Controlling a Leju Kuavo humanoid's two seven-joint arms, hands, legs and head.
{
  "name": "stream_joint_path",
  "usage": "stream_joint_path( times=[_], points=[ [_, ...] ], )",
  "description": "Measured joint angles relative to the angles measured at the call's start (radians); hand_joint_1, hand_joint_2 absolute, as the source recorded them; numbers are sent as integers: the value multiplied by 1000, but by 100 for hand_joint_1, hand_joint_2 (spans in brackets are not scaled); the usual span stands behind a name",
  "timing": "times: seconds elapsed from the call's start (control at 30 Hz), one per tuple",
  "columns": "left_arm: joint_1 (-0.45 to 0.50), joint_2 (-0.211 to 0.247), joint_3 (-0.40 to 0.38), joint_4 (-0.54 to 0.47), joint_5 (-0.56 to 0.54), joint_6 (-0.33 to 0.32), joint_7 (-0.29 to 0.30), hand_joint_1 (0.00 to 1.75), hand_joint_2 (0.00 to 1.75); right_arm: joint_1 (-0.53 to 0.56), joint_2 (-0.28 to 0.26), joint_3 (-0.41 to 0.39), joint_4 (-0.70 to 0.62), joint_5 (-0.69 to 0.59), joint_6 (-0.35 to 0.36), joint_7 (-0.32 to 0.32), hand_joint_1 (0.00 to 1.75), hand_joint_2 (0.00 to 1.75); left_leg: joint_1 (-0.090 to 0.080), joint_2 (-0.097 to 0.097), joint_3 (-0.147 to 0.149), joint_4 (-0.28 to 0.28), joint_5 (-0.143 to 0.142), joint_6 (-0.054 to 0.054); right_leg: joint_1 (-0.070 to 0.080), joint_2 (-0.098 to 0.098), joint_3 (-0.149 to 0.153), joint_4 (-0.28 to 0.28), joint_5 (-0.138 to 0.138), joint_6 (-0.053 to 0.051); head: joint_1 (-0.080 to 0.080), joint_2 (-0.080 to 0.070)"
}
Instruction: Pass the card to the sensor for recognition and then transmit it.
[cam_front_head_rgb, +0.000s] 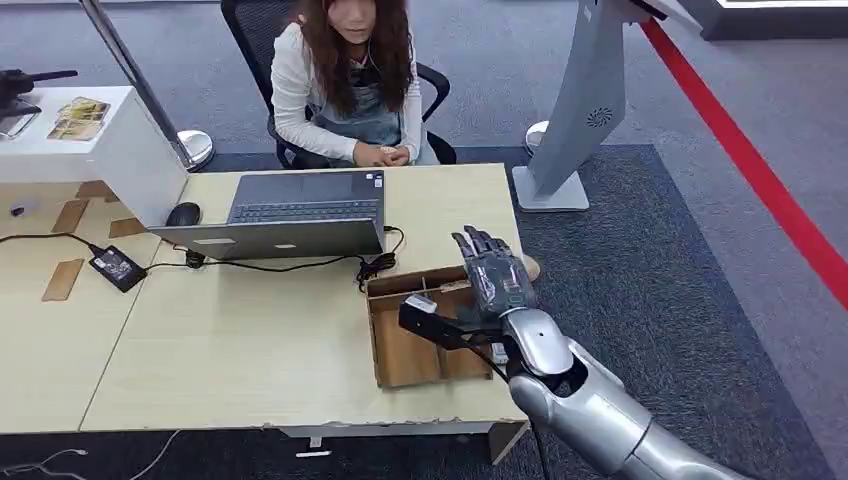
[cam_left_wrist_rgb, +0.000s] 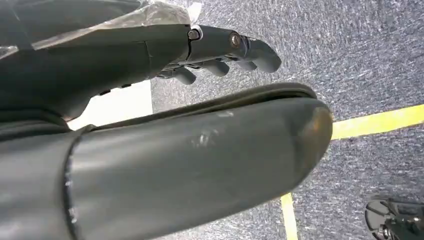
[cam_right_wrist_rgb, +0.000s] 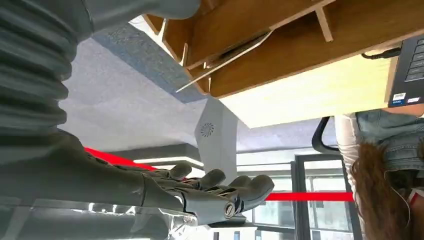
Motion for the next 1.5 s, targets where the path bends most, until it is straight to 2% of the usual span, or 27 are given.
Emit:
stream_joint_path(
  times=[0.7, 0.77, 1.0, 1.07, 1.27, 1.5],
  points=[
    [0, 0, 0, 0, -8, 0, 0, 0, 0, 3, 29, -23, 44, 10, -34, 7, 24, 175, 0, 0, 0, 0, 0, 0, 0, 0, 0, 0, 0, 0, 0, 0],
    [0, 0, 0, 0, -9, -1, 0, 0, 0, 3, 31, -26, 50, 10, -36, 7, 31, 175, 0, 0, 0, 0, 0, 0, 0, 0, 0, 0, 0, 0, 0, 0],
    [0, 0, 0, 0, -10, -1, 0, 0, 0, 2, 37, -32, 72, 10, -39, 5, 37, 175, 0, 0, 0, 0, 0, 0, 0, 0, 0, 0, 0, 0, 0, 0],
    [0, 0, 0, 0, -11, -2, 0, 0, 0, 2, 37, -32, 76, 10, -39, 5, 45, 175, 0, 0, 0, 0, 0, 0, 0, 0, 0, 0, 0, 0, 0, 0],
    [0, 3, 0, 0, -13, -2, -3, 0, 0, 2, 41, -34, 88, 10, -40, 4, 52, 175, 0, 0, 0, 0, 0, 0, 0, 0, 0, 0, 0, 0, 0, 0],
    [0, 4, 0, 0, -12, -2, -6, 0, 0, 2, 45, -43, 101, 10, -40, 3, 52, 175, 0, 0, 0, 0, 0, 0, 0, 0, 0, 0, 0, 0, 0, 0]
  ],
)
